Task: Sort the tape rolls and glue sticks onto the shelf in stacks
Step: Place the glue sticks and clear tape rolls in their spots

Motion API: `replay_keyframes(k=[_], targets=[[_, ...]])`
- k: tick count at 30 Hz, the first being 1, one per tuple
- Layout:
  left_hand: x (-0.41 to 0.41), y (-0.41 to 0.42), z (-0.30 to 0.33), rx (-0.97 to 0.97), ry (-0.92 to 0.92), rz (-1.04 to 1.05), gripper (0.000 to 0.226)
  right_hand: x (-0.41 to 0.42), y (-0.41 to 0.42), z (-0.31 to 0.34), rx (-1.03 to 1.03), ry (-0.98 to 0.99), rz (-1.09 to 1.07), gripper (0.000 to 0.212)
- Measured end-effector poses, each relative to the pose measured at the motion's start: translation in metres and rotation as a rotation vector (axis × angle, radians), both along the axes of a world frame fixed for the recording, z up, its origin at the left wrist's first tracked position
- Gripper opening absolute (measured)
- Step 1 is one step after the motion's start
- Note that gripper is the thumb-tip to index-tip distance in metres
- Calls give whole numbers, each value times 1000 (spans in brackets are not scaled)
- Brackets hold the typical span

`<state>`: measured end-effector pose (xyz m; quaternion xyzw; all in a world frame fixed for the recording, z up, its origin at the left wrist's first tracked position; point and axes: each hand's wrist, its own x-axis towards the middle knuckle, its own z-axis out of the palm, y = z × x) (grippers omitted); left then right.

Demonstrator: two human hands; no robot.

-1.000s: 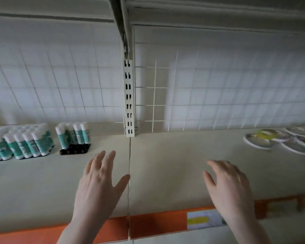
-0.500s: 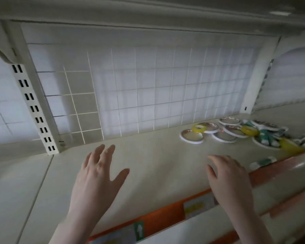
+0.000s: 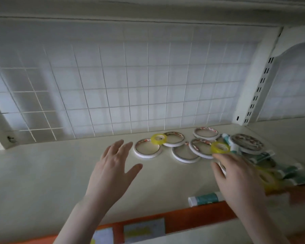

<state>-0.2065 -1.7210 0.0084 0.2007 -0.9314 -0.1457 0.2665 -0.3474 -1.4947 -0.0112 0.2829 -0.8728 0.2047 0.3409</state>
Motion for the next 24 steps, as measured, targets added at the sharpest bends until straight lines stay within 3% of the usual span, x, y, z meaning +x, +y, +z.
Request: replay_keyframes(k=[11, 15, 18, 24], targets=[[-90, -9, 15, 34, -206, -100, 61, -32, -13, 2, 124, -184, 33, 23], [-123, -15, 9, 59, -295, -110, 61, -39, -22, 11, 254, -231, 93, 10], [-142, -17, 4, 62, -345, -109, 61, -50, -25, 6, 265, -245, 159, 24], [-158, -19, -6, 74, -371, -103, 54, -63, -31, -11, 388, -268, 104, 29]])
